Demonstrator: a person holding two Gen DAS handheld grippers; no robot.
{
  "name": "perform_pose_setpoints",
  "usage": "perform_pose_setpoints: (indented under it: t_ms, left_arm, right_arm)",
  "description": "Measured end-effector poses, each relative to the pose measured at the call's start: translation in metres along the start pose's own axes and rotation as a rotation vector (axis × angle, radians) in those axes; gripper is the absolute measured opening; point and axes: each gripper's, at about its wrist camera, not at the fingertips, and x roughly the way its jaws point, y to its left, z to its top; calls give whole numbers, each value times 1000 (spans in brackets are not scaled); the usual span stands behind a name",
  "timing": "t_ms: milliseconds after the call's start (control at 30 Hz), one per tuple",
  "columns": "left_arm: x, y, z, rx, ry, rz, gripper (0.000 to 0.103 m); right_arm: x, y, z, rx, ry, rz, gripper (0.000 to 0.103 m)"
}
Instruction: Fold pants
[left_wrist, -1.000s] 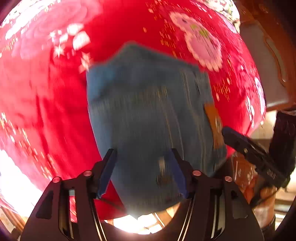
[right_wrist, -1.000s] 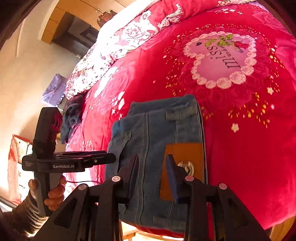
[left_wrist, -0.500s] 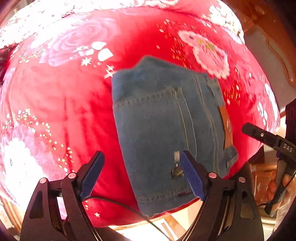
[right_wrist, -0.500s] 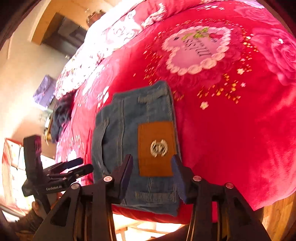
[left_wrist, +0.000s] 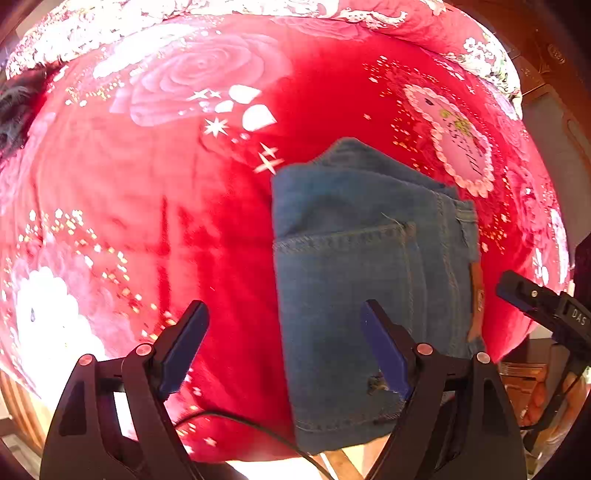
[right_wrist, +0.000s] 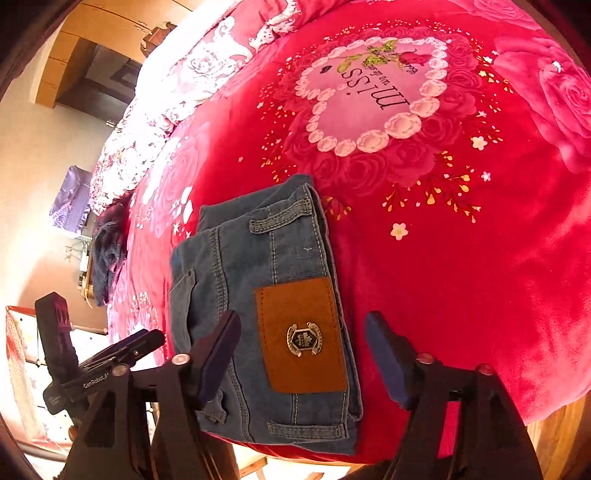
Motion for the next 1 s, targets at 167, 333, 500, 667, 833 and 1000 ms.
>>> perform_pose_setpoints:
  t_ms: [167,333,500,667,833,1000]
  left_arm:
    - [-2,30,20,-86,-12,38,85]
    - [21,60,23,-320,109,-182,85]
    - [48,47,24,-341,202,-211,85]
    - [55,21,34,-331,207,-269,85]
    - [71,6,42,-274,236,-172,84]
    - [54,34,23,-317,236,-272,85]
  right_arm:
    - [0,-4,16,42,-31,16,80]
    - [16,-2,35,46,-18,34,82]
    - [42,6,45,-1,-12,-2,82]
    - [52,25,54,-113,-19,-27,24]
    - [60,4,58,-76,-16,-81,25]
    - [31,-4,41,-29,-25,41,38]
